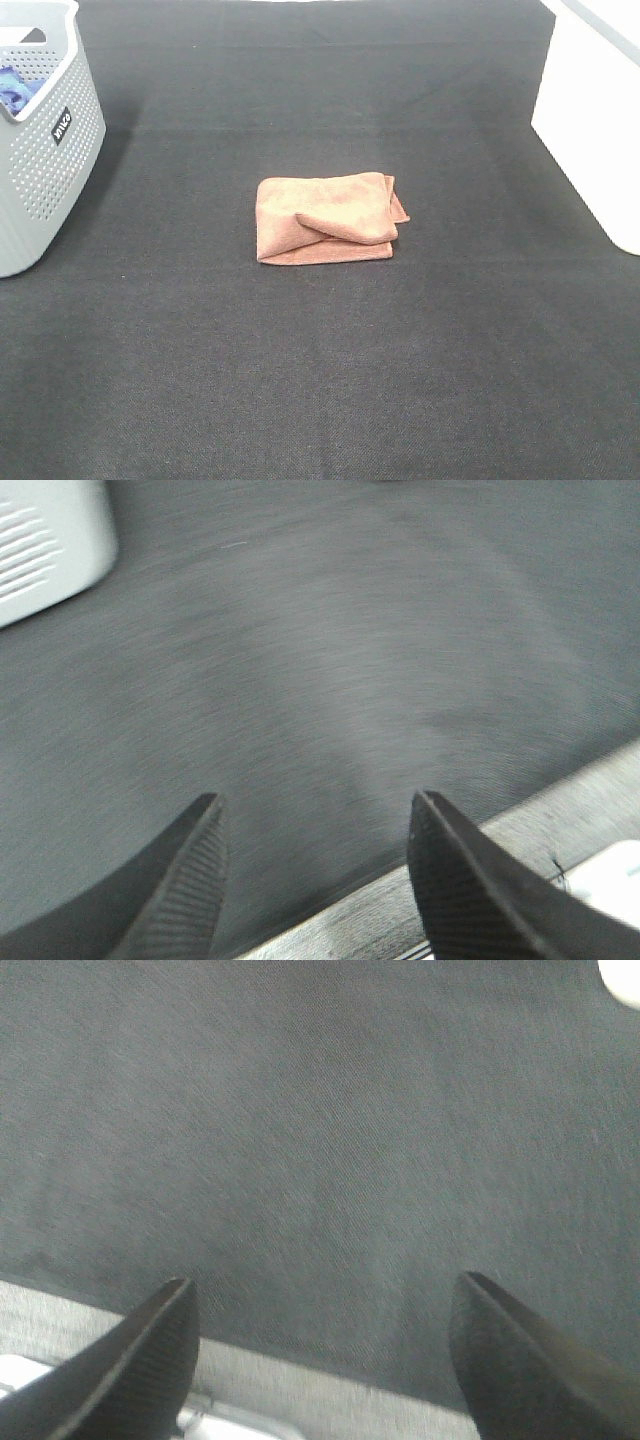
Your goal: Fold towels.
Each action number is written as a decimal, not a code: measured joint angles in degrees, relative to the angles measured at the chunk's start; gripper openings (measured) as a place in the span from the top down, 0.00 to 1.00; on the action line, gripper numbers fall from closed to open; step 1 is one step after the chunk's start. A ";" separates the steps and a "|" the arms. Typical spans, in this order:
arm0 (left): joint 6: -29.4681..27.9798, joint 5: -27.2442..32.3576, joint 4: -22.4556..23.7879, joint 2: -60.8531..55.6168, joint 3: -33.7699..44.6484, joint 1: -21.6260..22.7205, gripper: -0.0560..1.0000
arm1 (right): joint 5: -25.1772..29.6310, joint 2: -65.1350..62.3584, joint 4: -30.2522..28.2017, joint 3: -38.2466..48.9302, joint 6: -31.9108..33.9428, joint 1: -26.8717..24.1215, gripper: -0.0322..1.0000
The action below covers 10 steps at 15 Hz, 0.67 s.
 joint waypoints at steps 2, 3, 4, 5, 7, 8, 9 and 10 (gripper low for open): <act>1.49 -0.46 -0.74 0.00 0.06 0.00 0.45 | -0.52 -0.57 0.06 0.29 -0.11 0.00 0.32; 1.49 -0.46 -0.74 0.00 0.06 0.00 0.45 | -0.69 -0.57 0.06 0.29 -0.11 0.00 0.32; 1.49 -0.52 -0.74 0.00 0.06 0.00 0.45 | -0.69 -0.57 0.06 0.29 -0.11 0.00 0.32; 1.49 -0.52 -0.74 0.00 0.06 0.00 0.45 | -0.69 -0.57 0.06 0.29 -0.11 0.00 0.32; 1.49 -0.52 -0.23 0.00 0.06 0.00 0.45 | -0.69 -0.57 0.06 0.29 -0.11 0.00 0.32; 1.49 -0.52 -0.11 0.00 0.06 0.00 0.45 | -0.69 -0.57 0.06 0.29 -0.11 0.00 0.32; 1.49 -0.52 -0.11 0.00 0.06 0.00 0.45 | -0.69 -0.57 0.06 0.29 -0.11 0.00 0.32; 1.49 -0.52 -0.11 0.00 0.06 0.00 0.45 | -0.69 -0.57 0.06 0.29 -0.11 0.00 0.32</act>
